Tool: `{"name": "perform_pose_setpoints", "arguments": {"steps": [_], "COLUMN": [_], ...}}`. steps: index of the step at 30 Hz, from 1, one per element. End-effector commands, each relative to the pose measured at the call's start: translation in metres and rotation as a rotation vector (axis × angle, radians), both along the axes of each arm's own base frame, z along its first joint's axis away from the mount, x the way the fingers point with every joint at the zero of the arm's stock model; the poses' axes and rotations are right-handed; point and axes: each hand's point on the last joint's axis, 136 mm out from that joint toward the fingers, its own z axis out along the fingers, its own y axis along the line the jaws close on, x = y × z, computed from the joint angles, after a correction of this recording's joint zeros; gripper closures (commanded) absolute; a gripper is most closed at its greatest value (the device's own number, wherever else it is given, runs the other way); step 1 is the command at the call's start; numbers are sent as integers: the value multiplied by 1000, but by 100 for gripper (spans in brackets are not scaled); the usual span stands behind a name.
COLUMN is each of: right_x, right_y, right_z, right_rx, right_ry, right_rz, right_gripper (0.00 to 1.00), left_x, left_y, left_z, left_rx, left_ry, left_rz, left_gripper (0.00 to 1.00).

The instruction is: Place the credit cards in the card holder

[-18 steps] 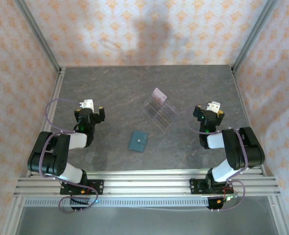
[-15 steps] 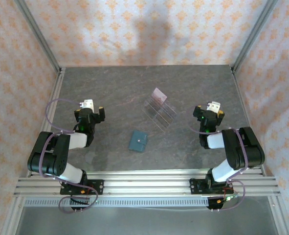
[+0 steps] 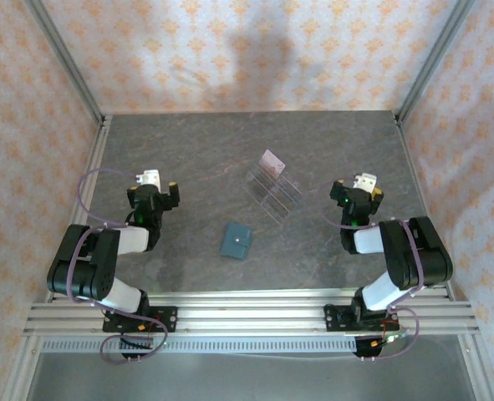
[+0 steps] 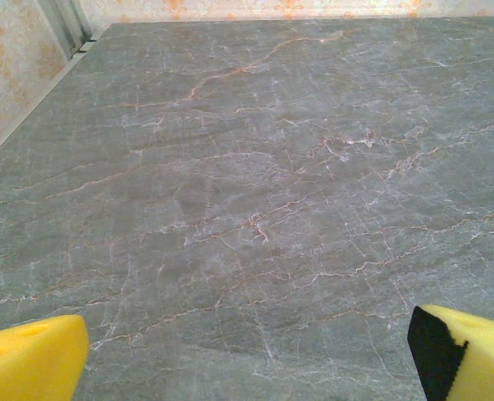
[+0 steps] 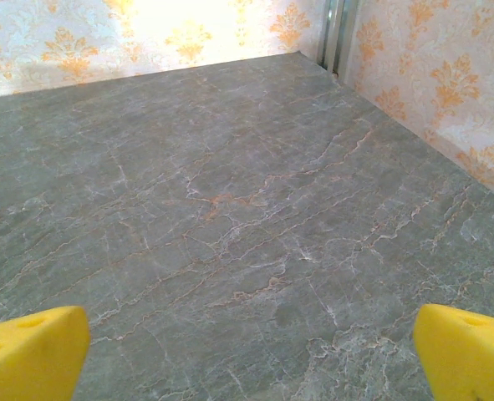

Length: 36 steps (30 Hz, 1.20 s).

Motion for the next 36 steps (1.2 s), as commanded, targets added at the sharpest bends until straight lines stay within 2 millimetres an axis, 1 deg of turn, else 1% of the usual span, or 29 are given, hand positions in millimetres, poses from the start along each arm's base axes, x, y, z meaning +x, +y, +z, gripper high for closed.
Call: {"name": "perform_pose_setpoints", "arguments": {"steps": [1, 19, 26, 28, 29, 31, 33, 35, 36], "right_x": [-2, -1, 0, -6, -11, -16, -22, -20, -19], "right_y": [-1, -2, -11, -15, -10, -10, -13, -1, 1], "right_z": [2, 1, 0, 8, 10, 19, 42, 62, 72], "right_rx": [-10, 0, 18, 0, 3, -9, -59, -61, -35], "right_ry": [-13, -9, 0, -30, -35, -82, -104, -73, -81], "right_rz": [-13, -10, -54, -92, -62, -63, -143, -74, -66], "right_gripper": [1, 1, 1, 1, 1, 1, 1, 1, 1], "left_x": [5, 6, 6, 7, 7, 8, 7, 2, -1], "left_y": [1, 2, 2, 0, 1, 7, 8, 14, 18], "left_z": [7, 7, 7, 13, 18, 27, 36, 52, 57], "left_rx": [5, 5, -7, -7, -5, -8, -17, -35, -40], "left_ry": [-17, -15, -16, -15, -1, 44, 72, 70, 76], "left_rz": [-2, -2, -9, -19, -16, 28, 43, 100, 130], "left_gripper": [0, 0, 0, 0, 0, 0, 0, 0, 0]}}
